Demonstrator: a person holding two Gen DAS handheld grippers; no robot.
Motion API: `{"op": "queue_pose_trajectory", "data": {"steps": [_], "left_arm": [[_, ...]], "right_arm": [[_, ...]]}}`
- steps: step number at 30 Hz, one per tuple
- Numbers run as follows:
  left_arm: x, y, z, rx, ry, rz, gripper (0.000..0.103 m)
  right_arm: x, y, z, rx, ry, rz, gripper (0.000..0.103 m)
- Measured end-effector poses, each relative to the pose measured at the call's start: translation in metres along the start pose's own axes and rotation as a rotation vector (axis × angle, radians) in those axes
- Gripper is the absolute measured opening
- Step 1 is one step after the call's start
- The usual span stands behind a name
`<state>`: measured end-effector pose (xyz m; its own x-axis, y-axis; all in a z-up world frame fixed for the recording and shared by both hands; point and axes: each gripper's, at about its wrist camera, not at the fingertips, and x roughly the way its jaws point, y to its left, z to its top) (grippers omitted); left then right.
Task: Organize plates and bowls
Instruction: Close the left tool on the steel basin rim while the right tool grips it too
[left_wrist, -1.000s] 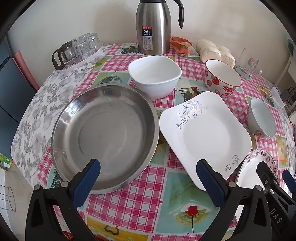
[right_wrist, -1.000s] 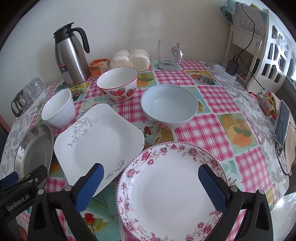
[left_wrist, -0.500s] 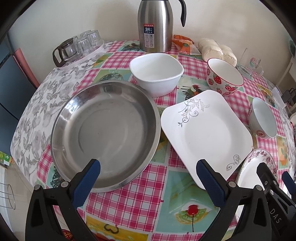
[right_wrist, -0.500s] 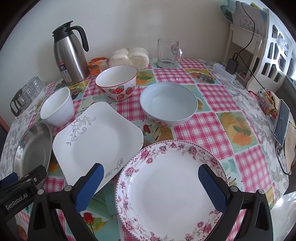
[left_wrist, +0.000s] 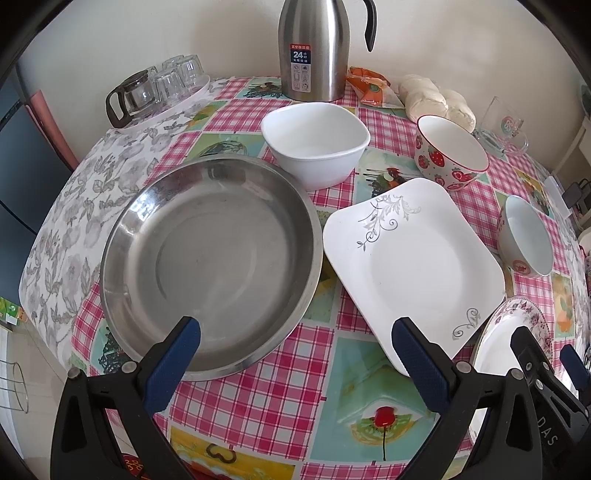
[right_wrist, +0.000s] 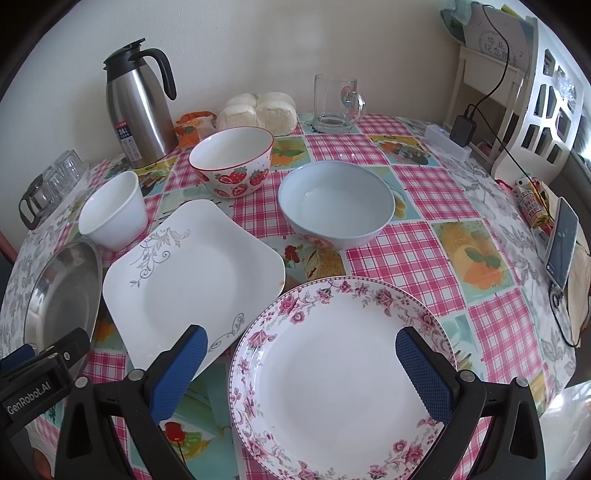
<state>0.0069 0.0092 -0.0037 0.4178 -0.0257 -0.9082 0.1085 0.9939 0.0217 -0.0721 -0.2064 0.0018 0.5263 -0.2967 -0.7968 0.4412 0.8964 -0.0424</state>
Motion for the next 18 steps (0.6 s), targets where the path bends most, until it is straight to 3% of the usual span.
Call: {"op": "queue_pose_trajectory", "data": {"steps": [8, 18], "left_arm": [[0.001, 0.009, 0.003, -0.036, 0.007, -0.022, 0.103], [0.008, 0.111, 0.008, -0.398, 0.005, 0.054, 0.103]], "right_arm": [[0.0, 0.001, -0.001, -0.004, -0.003, 0.004, 0.103], [-0.002, 0.038, -0.004, -0.049, -0.017, 0.164, 0.103]]}}
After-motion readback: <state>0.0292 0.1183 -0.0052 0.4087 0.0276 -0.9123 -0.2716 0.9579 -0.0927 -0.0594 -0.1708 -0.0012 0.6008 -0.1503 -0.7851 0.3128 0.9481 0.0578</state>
